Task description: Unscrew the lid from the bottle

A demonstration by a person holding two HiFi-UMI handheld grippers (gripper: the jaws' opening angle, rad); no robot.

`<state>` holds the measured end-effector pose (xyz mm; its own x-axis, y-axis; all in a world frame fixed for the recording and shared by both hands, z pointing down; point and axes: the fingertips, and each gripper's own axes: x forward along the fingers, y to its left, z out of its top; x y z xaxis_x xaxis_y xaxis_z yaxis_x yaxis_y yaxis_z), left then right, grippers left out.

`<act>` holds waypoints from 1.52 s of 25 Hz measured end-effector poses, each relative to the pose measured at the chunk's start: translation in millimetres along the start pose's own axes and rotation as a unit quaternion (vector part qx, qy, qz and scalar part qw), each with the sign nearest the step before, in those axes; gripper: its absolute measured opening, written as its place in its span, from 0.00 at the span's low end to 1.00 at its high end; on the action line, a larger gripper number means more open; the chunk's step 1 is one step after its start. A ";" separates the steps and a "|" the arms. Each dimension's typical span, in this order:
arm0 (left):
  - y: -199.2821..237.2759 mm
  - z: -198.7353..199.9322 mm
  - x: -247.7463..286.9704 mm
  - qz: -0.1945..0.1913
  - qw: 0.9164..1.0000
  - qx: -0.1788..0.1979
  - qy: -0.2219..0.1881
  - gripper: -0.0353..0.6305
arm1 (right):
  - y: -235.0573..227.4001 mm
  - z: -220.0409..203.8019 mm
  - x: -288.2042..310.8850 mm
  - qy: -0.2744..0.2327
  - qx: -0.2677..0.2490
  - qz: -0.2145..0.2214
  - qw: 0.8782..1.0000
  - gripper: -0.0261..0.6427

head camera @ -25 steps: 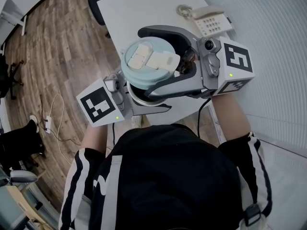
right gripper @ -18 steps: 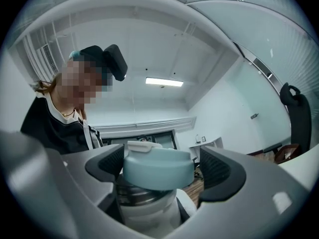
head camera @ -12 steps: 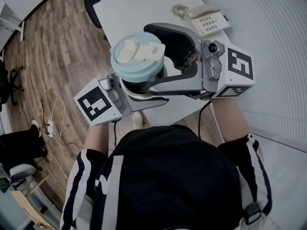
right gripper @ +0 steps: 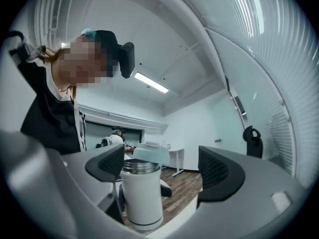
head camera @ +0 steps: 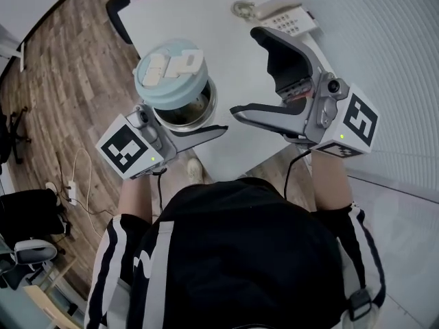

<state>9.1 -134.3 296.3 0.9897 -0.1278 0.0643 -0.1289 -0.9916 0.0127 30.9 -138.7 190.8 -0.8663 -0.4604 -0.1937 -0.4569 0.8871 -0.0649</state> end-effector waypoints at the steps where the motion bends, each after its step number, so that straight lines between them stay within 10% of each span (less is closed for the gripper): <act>1: 1.2 -1.4 -0.1 0.004 1.000 0.001 0.001 0.74 | -3.4 -1.6 -6.5 -0.003 -0.014 -0.024 1.000 0.72; 8: 10.6 -6.2 1.5 0.035 0.999 0.005 -0.011 0.74 | -11.6 -32.1 -45.0 0.033 -0.073 -0.127 0.989 0.60; 19: 33.1 3.5 1.5 0.065 0.998 0.013 -0.009 0.74 | -33.9 -42.2 -56.5 0.058 -0.066 -0.221 0.971 0.15; 38: 42.4 -50.6 43.2 0.083 0.996 0.032 0.017 0.74 | -38.3 -65.5 -78.9 0.068 -0.049 -0.245 0.966 0.04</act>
<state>43.2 -180.9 350.1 0.9525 -0.2898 0.0936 -0.2848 -0.9565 -0.0634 103.5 -138.5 272.8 -0.5573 -0.8297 -0.0330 -0.8295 0.5580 -0.0223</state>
